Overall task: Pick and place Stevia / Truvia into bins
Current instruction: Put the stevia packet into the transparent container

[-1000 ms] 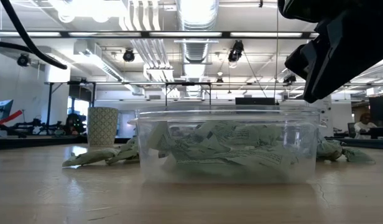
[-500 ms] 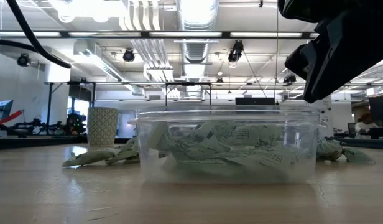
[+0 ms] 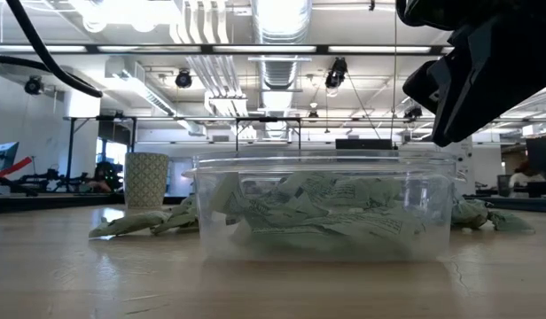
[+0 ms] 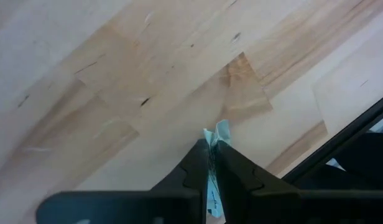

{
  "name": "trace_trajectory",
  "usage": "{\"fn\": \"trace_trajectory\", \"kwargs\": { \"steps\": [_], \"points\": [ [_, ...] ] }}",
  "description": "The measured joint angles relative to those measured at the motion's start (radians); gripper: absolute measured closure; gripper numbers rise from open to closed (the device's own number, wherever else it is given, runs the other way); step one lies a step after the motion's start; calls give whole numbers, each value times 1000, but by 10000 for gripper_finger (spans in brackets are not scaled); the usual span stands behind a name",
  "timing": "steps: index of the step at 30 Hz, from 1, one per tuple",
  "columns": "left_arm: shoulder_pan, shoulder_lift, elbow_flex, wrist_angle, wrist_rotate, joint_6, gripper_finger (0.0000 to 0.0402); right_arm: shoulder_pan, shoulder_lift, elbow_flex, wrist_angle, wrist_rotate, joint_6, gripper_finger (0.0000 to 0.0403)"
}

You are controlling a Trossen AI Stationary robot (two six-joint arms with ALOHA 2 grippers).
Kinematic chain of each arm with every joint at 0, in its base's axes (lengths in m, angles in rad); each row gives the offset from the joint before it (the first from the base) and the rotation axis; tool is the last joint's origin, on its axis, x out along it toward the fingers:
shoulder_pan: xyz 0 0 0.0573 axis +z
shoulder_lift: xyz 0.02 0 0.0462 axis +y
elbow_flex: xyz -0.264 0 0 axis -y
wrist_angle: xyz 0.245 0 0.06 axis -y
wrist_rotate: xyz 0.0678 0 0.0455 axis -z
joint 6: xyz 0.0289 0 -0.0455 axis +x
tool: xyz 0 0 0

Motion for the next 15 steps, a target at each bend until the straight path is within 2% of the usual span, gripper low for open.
{"fn": "trace_trajectory", "kwargs": {
  "steps": [5, 8, 15],
  "points": [
    [15, -43, -2, 7, -41, 50, 392, 0, 0, 0, 0, 0, 0, 344],
    [35, -74, -1, 10, -118, 125, 392, 0, 0, 0, 0, 0, 0, 344],
    [113, -134, 0, 52, -355, 453, 392, 0, 0, 0, 0, 0, 2, 345]
  ]
}}
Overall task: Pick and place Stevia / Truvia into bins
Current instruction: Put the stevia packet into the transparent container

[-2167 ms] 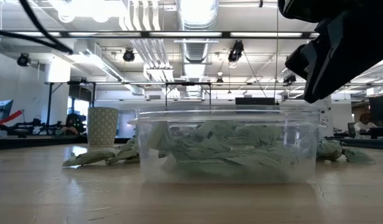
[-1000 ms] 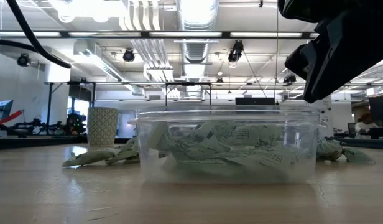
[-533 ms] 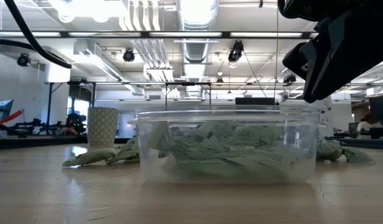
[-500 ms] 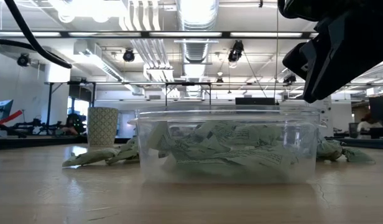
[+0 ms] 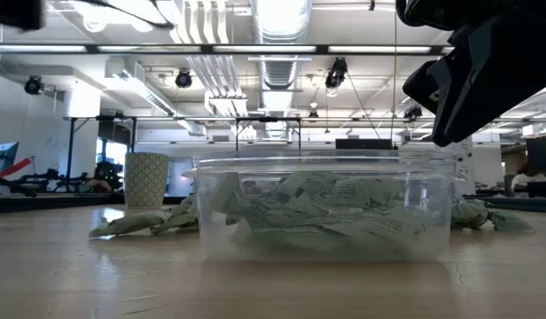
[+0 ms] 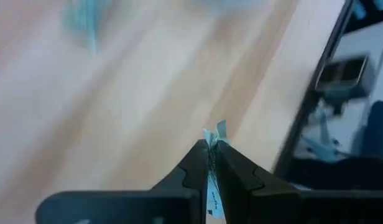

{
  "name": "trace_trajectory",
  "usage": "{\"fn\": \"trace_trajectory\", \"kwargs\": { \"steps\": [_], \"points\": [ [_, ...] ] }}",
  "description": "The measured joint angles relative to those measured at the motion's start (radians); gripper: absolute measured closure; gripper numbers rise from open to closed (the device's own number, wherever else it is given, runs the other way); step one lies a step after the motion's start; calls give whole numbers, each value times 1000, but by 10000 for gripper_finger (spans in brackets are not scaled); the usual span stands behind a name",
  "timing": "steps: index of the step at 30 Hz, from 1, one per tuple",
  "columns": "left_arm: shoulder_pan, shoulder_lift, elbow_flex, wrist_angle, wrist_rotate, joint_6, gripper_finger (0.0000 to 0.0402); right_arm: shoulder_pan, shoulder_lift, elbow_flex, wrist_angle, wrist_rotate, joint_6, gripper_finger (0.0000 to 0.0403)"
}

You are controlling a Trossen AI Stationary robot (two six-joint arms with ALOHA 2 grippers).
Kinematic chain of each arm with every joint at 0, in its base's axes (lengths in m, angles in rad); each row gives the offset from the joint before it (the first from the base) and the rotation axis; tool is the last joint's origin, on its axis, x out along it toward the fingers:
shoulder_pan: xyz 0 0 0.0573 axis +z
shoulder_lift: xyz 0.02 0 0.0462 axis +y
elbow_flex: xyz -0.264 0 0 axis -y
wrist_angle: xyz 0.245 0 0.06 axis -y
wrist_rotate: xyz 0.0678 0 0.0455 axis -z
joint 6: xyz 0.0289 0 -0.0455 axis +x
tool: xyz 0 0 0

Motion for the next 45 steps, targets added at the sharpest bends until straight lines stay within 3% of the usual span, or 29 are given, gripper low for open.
{"fn": "trace_trajectory", "kwargs": {
  "steps": [5, 10, 15, 23, 31, 38, 45],
  "points": [
    [95, 1, 0, 114, -103, 315, 392, 0, 0, 0, -1, 0, 8, 346],
    [220, 13, 0, 258, -106, 578, 392, 0, 0, 0, -7, -2, 41, 346],
    [345, 16, 0, 377, -62, 740, 391, 1, 0, 0, -19, -2, 71, 346],
    [459, 16, -3, 388, 95, 816, 391, 1, 0, 0, -93, 12, 196, 346],
    [461, 19, -5, 388, 151, 870, 391, 1, 0, 0, -270, 30, 374, 346],
    [461, 72, 14, 403, 205, 901, 391, 1, 0, 0, -387, 107, 524, 346],
    [461, 115, 36, 406, 249, 908, 382, 1, -5, 0, -420, 109, 561, 346]
  ]
}}
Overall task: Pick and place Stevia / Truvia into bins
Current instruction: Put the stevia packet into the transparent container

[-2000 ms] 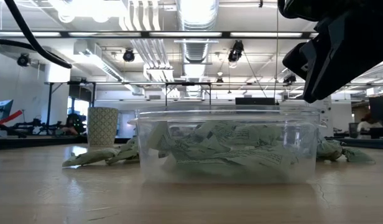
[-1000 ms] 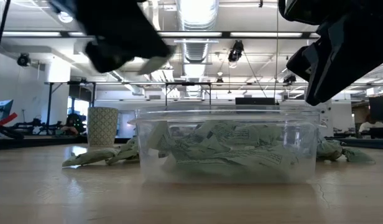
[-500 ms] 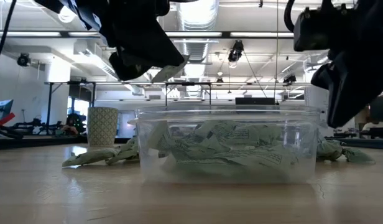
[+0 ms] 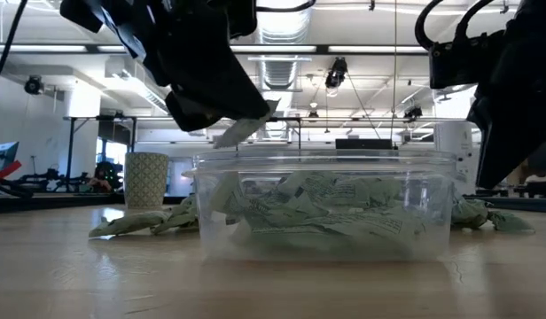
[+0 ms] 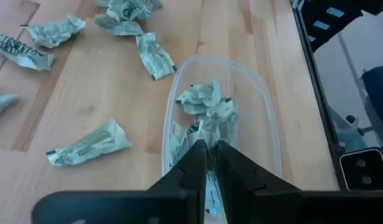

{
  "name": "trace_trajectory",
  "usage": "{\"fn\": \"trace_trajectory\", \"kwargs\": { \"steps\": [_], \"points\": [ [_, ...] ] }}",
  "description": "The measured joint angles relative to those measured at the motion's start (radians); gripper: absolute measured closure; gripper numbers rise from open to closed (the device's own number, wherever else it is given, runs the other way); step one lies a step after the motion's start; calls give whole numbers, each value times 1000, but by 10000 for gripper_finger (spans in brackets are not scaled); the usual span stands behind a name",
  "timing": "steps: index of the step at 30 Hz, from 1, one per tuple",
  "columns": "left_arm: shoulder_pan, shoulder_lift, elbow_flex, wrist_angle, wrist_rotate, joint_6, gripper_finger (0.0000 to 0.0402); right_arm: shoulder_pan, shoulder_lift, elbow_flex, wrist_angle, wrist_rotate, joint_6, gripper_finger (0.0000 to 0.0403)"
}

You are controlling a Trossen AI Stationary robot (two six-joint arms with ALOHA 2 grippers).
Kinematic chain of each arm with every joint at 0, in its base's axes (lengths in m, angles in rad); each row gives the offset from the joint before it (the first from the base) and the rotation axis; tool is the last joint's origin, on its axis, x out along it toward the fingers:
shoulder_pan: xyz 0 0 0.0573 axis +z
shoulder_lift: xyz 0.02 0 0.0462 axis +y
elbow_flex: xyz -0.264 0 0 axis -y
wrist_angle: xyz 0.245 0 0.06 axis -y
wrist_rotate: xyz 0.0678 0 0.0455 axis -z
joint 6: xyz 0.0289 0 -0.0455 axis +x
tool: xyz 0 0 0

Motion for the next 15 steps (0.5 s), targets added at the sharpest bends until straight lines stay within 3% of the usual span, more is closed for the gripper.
{"fn": "trace_trajectory", "kwargs": {
  "steps": [10, 15],
  "points": [
    [0, 2, -1, 16, -1, -7, 290, 0, 0, 0, -41, -3, 75, 346],
    [0, -1, -1, 16, 55, -54, 269, 0, 0, -2, -78, -4, 97, 346]
  ]
}}
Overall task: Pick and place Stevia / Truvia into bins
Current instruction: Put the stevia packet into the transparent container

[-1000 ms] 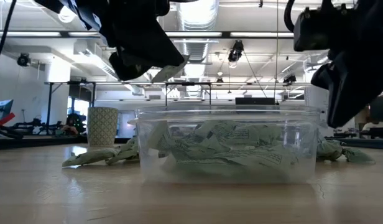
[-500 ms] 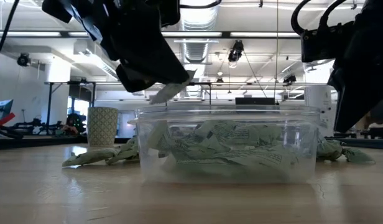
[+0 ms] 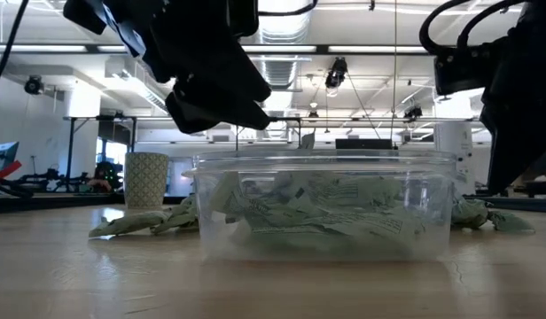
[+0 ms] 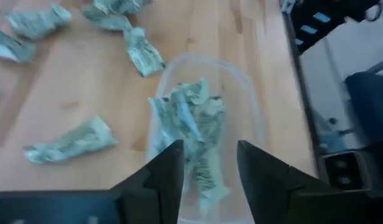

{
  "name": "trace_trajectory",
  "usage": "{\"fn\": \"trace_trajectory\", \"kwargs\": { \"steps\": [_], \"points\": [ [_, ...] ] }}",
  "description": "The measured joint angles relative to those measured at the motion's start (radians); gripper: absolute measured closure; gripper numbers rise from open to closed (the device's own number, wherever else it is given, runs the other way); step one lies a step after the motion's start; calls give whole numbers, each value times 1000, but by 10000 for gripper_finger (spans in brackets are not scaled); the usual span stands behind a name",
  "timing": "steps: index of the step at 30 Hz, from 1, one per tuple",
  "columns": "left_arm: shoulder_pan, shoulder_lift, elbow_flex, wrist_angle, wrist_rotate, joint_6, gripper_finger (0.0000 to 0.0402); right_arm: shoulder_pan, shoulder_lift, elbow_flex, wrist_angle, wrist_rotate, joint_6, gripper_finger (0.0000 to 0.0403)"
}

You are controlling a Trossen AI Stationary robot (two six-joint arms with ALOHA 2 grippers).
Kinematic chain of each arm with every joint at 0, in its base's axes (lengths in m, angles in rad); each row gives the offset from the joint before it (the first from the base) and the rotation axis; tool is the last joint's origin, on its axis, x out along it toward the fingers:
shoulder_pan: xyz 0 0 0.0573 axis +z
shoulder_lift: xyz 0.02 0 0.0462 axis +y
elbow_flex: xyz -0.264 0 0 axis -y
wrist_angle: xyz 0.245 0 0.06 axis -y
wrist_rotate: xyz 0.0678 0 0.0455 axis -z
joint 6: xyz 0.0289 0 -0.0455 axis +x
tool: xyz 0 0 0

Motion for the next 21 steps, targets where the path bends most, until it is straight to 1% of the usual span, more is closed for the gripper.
{"fn": "trace_trajectory", "kwargs": {
  "steps": [4, 9, 12, 16, 21],
  "points": [
    [-2, -16, 0, -2, 64, -44, 267, 0, 0, -10, 24, 0, -58, 346],
    [-13, -50, -8, -8, 134, -91, 267, 0, -2, -42, 109, -2, -133, 346],
    [-26, -75, -15, -22, 146, -115, 267, 0, -16, -66, 161, -3, -143, 339],
    [-49, -110, -16, -86, 142, -115, 267, 1, -57, -92, 248, 4, -197, 318],
    [-69, -131, -18, -189, 113, -139, 267, -1, -105, -130, 279, 59, -217, 286]
  ]
}}
